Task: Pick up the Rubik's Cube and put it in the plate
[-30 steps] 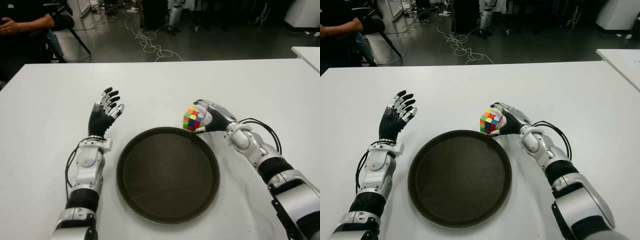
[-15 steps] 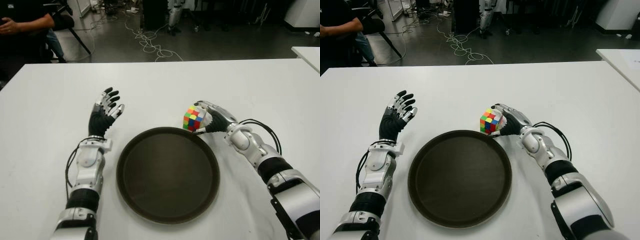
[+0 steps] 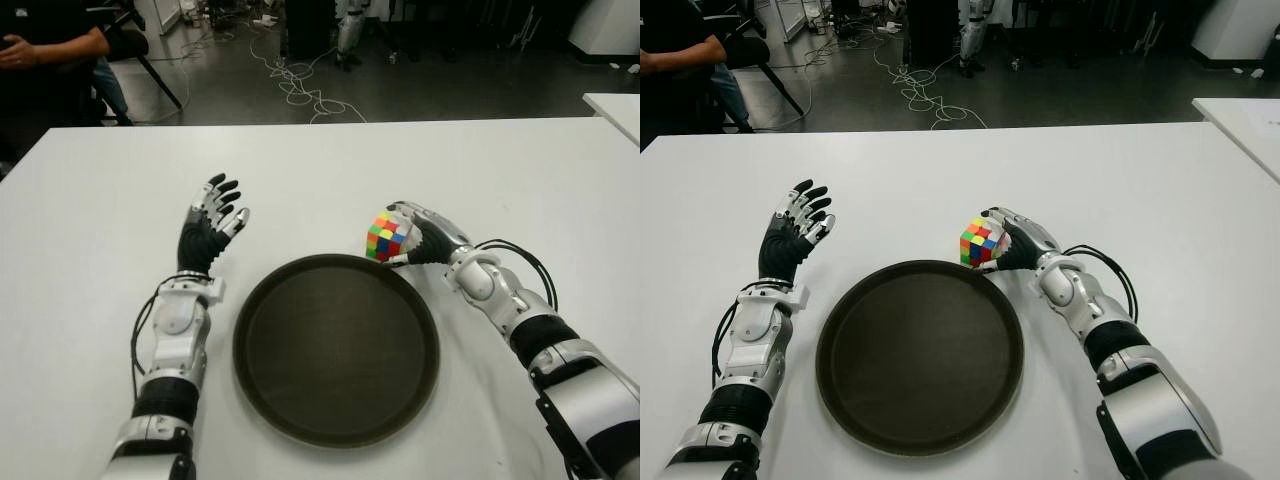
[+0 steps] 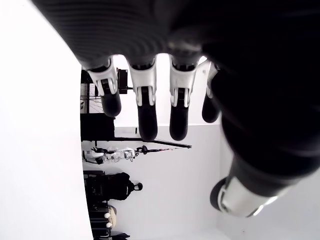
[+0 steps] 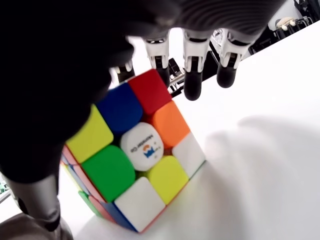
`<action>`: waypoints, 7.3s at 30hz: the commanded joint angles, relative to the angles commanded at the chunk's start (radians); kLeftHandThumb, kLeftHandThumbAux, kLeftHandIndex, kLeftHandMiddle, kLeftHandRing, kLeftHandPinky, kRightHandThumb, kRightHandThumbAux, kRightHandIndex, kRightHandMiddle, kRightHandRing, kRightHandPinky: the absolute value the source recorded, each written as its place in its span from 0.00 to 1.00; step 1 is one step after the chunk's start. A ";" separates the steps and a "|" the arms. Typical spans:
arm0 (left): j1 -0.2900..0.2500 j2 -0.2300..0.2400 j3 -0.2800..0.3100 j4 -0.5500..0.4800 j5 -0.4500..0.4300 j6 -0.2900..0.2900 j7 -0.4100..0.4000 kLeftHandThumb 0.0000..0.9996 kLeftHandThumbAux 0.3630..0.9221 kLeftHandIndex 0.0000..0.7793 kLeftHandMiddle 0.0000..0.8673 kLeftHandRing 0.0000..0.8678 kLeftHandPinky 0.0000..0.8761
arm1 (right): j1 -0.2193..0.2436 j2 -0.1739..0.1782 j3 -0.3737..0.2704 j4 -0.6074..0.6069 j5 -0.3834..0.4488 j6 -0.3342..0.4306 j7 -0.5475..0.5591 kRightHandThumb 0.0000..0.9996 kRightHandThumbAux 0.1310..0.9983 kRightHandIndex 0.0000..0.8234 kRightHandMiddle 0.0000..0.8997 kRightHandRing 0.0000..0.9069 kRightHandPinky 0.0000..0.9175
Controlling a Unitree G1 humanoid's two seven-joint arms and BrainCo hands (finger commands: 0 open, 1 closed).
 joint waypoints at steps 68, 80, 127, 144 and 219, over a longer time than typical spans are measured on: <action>0.005 0.006 -0.010 -0.004 0.028 -0.012 0.016 0.01 0.71 0.19 0.24 0.19 0.09 | -0.014 0.066 0.024 0.067 -0.018 -0.031 -0.134 0.00 0.75 0.20 0.23 0.25 0.28; -0.001 0.006 -0.006 0.014 0.018 -0.031 0.004 0.03 0.73 0.19 0.25 0.19 0.12 | -0.016 0.074 0.030 0.074 -0.026 -0.015 -0.131 0.00 0.72 0.20 0.23 0.25 0.25; -0.001 0.008 -0.015 0.012 0.049 -0.020 0.042 0.04 0.70 0.19 0.24 0.19 0.11 | -0.012 0.076 0.056 0.065 -0.081 0.015 -0.270 0.70 0.70 0.50 0.74 0.80 0.82; -0.002 0.011 -0.019 0.017 0.063 -0.030 0.053 0.05 0.69 0.19 0.25 0.19 0.11 | -0.012 0.074 0.063 0.051 -0.081 0.041 -0.260 0.70 0.70 0.50 0.72 0.79 0.81; -0.014 0.018 -0.028 0.052 0.090 -0.057 0.066 0.05 0.66 0.18 0.23 0.18 0.11 | 0.156 -0.018 -0.021 -0.360 -0.016 -0.377 -0.370 0.69 0.70 0.52 0.76 0.78 0.78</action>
